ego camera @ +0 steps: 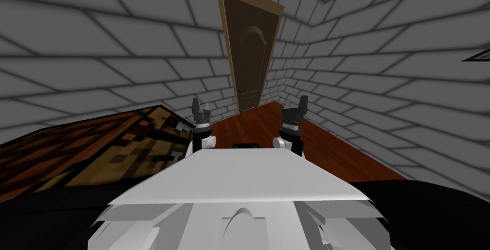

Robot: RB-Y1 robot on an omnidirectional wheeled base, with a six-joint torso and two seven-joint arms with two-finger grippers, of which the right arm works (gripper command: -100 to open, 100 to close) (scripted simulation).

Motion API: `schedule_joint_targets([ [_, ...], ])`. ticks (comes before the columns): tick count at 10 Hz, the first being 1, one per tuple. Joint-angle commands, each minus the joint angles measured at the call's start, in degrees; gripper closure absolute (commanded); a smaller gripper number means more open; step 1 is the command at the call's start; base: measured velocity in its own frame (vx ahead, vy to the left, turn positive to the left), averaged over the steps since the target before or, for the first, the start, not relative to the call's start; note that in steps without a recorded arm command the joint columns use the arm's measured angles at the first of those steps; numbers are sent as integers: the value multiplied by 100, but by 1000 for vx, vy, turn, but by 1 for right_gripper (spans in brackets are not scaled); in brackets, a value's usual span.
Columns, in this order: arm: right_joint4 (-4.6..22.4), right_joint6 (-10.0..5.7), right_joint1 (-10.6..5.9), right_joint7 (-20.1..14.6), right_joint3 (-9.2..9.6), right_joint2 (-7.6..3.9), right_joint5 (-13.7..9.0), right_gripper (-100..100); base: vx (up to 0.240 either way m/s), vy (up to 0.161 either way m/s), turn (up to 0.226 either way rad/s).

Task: Pull the door open

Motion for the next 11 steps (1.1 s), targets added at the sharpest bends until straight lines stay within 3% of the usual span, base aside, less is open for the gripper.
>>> schedule_joint_targets([
  [1,195,-20,-83,-16,-23,-78,-14,-100,64,-2,101],
  [11,1341,-136,-571,-107,-155,-430,-97,-100,85,-2,89],
])
